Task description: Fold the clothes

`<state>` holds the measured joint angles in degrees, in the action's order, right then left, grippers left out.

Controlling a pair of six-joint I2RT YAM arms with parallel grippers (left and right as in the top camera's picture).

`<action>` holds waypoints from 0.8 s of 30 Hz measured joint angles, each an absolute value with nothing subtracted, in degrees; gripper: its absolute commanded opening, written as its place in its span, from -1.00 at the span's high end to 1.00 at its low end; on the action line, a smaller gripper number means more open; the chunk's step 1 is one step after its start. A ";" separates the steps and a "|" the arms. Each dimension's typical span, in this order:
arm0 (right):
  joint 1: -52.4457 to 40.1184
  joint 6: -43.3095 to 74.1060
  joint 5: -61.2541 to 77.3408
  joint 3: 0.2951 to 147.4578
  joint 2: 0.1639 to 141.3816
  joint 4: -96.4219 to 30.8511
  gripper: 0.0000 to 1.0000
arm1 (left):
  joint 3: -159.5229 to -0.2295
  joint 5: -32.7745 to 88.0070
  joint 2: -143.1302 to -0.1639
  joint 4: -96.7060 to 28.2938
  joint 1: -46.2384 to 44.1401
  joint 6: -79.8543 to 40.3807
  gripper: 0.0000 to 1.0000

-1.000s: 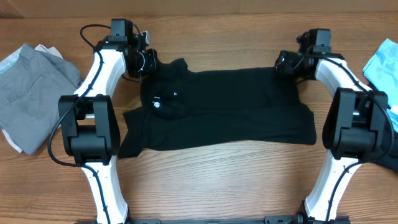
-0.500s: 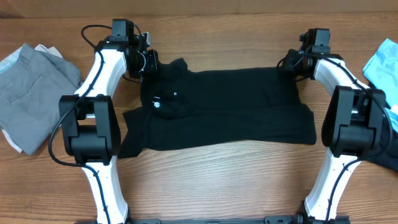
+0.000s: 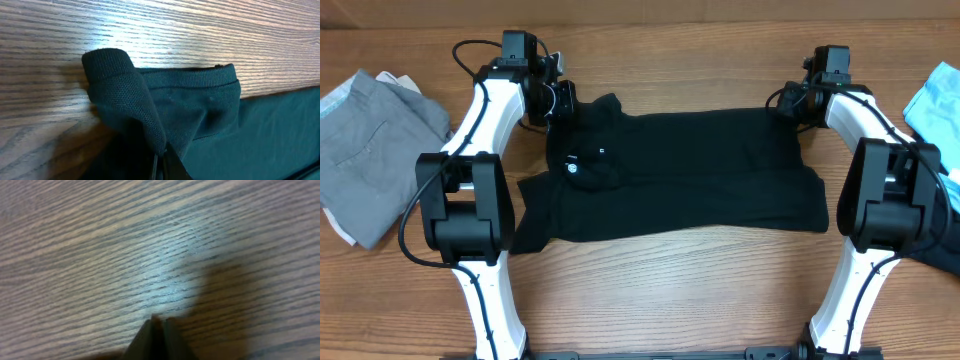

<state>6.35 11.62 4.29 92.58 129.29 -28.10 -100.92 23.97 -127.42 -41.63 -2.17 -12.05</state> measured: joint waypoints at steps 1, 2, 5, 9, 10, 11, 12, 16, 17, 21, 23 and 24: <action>6.35 12.01 4.14 92.58 129.29 -28.08 0.92 | -100.92 23.97 -127.42 -41.63 -2.17 -12.05 0.92; 6.33 12.16 4.05 92.58 129.29 -28.10 0.92 | -100.92 23.97 -127.42 -41.63 -2.17 -12.05 0.92; 6.33 12.88 3.62 92.64 129.29 -28.34 0.92 | -100.92 24.10 -127.42 -41.58 -2.17 -12.05 0.92; 6.26 13.45 -0.40 92.68 128.38 -31.44 0.92 | -100.92 25.80 -127.42 -41.56 -2.15 -12.05 0.92; 6.28 13.47 -1.74 92.66 127.98 -32.67 0.91 | -100.92 26.30 -127.39 -41.56 -2.15 -12.05 0.92; 6.33 13.52 -2.70 92.55 127.59 -33.63 0.88 | -100.92 26.65 -127.33 -41.60 -2.15 -12.05 0.92; 6.37 13.61 -4.14 92.53 126.80 -35.51 0.88 | -100.95 27.07 -127.17 -41.71 -2.15 -12.05 0.92; 7.33 14.70 -7.03 92.44 122.32 -41.58 0.88 | -100.92 27.88 -124.03 -45.12 -2.15 -11.66 0.92; 7.75 15.03 -7.42 92.44 121.25 -42.46 0.88 | -100.92 27.99 -122.52 -46.61 -2.15 -11.62 0.92; 10.20 15.66 -8.54 92.47 117.99 -48.84 0.88 | -101.21 28.58 -116.55 -55.16 -2.33 -11.33 0.92; 10.74 15.84 -8.97 92.44 117.97 -52.31 0.88 | -101.41 28.93 -114.93 -60.31 -2.90 -10.72 0.92; 10.79 15.88 -9.08 92.44 117.97 -53.67 0.87 | -101.47 29.02 -114.74 -61.93 -3.20 -10.50 0.92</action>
